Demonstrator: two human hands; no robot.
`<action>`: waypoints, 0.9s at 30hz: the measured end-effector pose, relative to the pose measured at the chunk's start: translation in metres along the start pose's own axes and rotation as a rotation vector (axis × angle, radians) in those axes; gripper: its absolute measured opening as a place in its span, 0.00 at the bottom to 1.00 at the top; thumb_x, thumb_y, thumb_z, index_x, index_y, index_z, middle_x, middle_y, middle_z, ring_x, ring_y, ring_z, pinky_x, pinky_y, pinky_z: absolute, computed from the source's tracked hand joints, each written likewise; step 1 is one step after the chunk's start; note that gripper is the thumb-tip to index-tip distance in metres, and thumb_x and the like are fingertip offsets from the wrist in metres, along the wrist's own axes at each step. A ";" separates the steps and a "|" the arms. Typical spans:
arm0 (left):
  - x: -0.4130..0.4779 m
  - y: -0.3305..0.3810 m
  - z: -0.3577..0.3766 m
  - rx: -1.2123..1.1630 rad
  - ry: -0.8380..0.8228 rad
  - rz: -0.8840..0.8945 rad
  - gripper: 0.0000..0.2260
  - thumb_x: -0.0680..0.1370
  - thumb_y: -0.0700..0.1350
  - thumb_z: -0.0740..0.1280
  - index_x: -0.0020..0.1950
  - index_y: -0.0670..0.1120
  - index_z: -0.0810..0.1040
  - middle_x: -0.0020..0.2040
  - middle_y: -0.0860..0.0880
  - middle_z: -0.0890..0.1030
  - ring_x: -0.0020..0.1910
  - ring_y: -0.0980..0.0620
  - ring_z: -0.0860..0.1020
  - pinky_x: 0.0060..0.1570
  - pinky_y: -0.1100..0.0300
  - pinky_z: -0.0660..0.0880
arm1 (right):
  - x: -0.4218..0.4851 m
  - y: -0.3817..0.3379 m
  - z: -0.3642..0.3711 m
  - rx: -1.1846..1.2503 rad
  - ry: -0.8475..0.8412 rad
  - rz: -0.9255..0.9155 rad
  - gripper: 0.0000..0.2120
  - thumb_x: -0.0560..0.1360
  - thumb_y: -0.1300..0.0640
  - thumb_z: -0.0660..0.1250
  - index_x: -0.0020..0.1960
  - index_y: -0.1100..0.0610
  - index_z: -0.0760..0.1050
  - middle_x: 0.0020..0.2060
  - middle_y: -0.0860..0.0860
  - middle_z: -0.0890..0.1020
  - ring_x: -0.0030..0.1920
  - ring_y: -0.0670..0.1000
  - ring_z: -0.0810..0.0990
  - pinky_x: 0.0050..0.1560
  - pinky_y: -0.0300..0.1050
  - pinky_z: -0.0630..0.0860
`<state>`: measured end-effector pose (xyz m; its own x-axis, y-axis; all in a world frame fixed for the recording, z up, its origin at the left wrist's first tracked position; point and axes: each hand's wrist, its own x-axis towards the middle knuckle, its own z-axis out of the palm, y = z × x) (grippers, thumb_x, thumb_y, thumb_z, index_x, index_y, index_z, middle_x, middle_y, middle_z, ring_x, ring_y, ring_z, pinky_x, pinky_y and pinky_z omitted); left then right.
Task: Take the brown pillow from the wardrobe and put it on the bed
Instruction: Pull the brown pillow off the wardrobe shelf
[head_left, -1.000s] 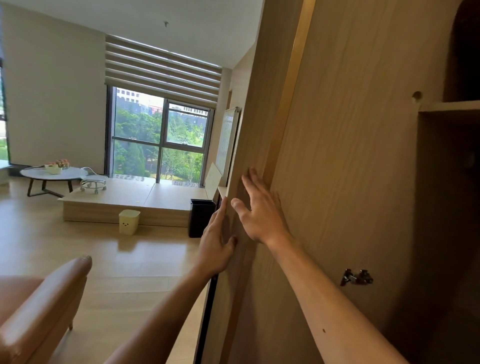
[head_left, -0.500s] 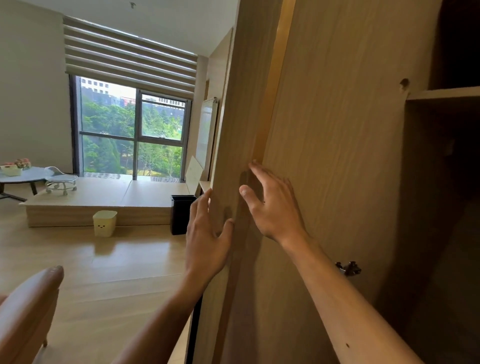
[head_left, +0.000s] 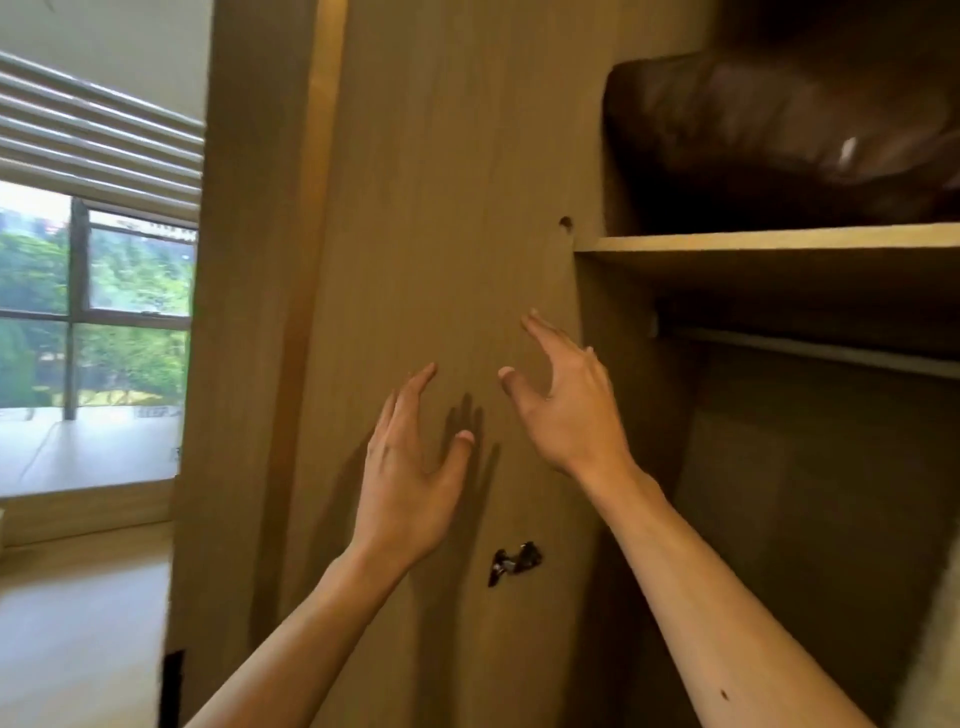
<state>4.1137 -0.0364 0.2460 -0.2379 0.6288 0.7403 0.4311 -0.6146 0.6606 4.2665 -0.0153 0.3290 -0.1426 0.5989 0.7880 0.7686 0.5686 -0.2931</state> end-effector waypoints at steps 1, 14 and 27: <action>0.005 0.008 0.010 -0.014 -0.014 0.000 0.30 0.80 0.49 0.70 0.81 0.54 0.64 0.81 0.53 0.69 0.82 0.50 0.62 0.80 0.46 0.60 | 0.002 0.008 -0.014 -0.012 0.016 0.002 0.30 0.82 0.47 0.67 0.82 0.51 0.64 0.81 0.47 0.66 0.81 0.47 0.61 0.83 0.54 0.49; 0.105 0.115 0.130 -0.281 -0.221 0.187 0.25 0.81 0.50 0.70 0.77 0.60 0.67 0.78 0.57 0.68 0.71 0.64 0.61 0.69 0.61 0.58 | 0.102 0.047 -0.180 -0.693 0.337 -0.078 0.34 0.77 0.48 0.73 0.80 0.52 0.66 0.80 0.53 0.68 0.80 0.54 0.64 0.82 0.62 0.55; 0.166 0.124 0.160 -0.394 -0.290 0.314 0.26 0.81 0.52 0.69 0.77 0.61 0.66 0.79 0.59 0.67 0.70 0.65 0.59 0.69 0.61 0.58 | 0.190 0.073 -0.205 -1.321 0.236 0.188 0.39 0.75 0.40 0.73 0.78 0.55 0.64 0.79 0.58 0.67 0.81 0.61 0.61 0.80 0.69 0.52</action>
<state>4.2670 0.0675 0.4308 0.1214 0.4582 0.8805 0.0729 -0.8888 0.4525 4.4232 0.0249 0.5683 0.0374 0.4212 0.9062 0.8034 -0.5520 0.2234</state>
